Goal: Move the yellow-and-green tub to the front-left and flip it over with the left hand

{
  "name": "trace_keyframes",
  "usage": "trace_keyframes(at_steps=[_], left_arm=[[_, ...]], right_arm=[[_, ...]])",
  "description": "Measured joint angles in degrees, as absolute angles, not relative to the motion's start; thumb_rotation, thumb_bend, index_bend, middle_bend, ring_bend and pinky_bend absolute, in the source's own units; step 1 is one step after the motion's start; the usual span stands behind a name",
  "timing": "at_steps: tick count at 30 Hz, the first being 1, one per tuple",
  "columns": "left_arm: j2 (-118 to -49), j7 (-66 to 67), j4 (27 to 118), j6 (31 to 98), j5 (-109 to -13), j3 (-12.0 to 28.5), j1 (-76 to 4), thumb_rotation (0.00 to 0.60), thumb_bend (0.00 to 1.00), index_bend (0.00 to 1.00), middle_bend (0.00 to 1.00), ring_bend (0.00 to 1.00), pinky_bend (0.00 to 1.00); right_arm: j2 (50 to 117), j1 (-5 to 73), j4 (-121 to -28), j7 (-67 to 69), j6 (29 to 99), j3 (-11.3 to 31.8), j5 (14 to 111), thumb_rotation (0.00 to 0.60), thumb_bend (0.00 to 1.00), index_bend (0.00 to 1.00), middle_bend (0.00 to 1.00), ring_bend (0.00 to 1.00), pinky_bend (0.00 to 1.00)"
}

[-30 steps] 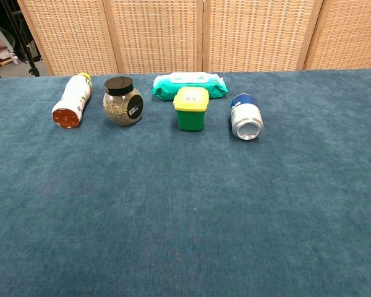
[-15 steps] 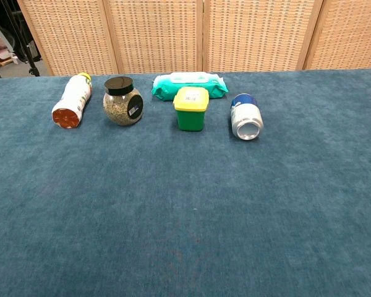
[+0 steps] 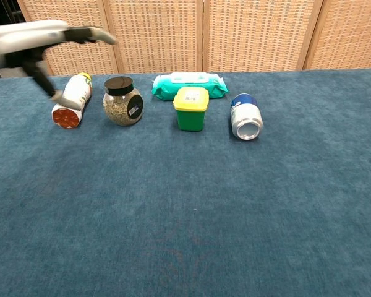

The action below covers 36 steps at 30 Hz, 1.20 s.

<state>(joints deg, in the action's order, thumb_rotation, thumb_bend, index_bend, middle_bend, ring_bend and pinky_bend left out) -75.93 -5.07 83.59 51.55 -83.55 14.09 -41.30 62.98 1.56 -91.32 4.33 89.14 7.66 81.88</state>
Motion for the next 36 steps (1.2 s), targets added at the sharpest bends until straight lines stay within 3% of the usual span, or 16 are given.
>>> trace_keyframes(at_steps=[10, 21, 33, 36], left_arm=[[-90.4, 1.4, 70.9, 41.6, -71.5, 18.9, -53.5, 0.600, 0.00, 0.00, 0.00, 0.00, 0.00], [-106.5, 12.3, 48.8, 34.0, -55.8, 23.0, -67.5, 0.600, 0.00, 0.00, 0.00, 0.00, 0.00], [-117.4, 12.2, 30.8, 29.0, -51.6, 24.7, -75.7, 0.600, 0.00, 0.00, 0.00, 0.00, 0.00], [-118.7, 12.0, 28.2, 28.6, -51.1, 25.1, -76.5, 0.600, 0.00, 0.03, 0.04, 0.01, 0.05]], right_arm=[[62.6, 2.1, -90.4, 5.8, 87.1, 9.1, 78.6, 0.600, 0.00, 0.07, 0.00, 0.00, 0.00], [62.4, 3.2, -88.2, 7.8, 83.1, 10.7, 74.2, 0.600, 0.00, 0.07, 0.00, 0.00, 0.00], [62.3, 3.1, -87.2, 8.7, 82.5, 11.4, 72.6, 0.600, 0.00, 0.07, 0.00, 0.00, 0.00], [62.3, 3.1, -87.0, 8.8, 82.4, 11.5, 72.3, 0.600, 0.00, 0.07, 0.00, 0.00, 0.00]])
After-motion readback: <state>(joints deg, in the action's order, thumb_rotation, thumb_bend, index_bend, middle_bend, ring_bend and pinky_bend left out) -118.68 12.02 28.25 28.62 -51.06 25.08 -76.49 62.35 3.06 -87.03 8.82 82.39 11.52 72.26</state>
